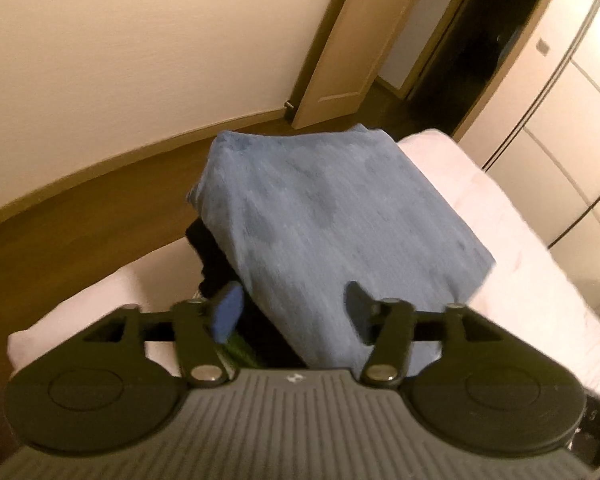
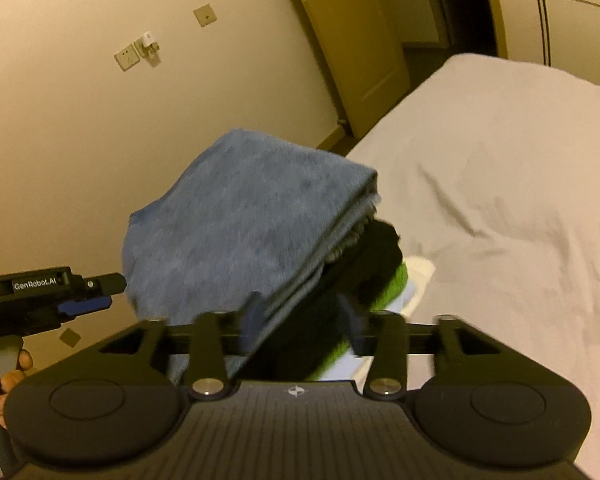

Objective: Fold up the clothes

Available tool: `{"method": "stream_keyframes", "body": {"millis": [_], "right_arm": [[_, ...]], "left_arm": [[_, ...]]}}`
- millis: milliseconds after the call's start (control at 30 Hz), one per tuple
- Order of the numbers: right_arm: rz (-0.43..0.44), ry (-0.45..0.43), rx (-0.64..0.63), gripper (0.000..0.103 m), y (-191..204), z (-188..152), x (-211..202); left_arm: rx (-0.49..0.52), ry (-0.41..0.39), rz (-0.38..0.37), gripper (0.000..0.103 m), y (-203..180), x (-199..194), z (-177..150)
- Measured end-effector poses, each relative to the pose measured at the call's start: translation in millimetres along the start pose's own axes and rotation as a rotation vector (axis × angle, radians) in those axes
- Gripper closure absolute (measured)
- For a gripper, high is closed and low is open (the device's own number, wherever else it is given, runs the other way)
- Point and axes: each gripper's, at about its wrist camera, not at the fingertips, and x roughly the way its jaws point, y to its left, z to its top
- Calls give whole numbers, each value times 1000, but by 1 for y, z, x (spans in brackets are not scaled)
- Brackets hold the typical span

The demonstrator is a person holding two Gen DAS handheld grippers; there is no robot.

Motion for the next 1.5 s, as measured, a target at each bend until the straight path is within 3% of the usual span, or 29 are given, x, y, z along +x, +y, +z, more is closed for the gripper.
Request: {"method": "stream_keyframes", "body": {"millis": [67,133,267,800,1167,1500], "right_arm": [[-2,7,-11,24,2,-4,-12],[3,17,-25,11,5,-8,-25],[20,14,-59,3,9,-14,-50],[106,-54,-179,3,12,-43,-157],[135,-33,-264,2,-7,-72,-216],[138,2,-337,2,-27,-86,-256]], "left_arm": [[46,-1,45,31,-15,-17,-9],[74,-5,63,28,-28,-34,-20],[84,-29,89,17,-45,-69,-42],[44,-126,215,3,-94,-190,-125],[-1,-104,326,1,-139,-224,-188],[-10,-119,444,1,-178,-242,-223]]}}
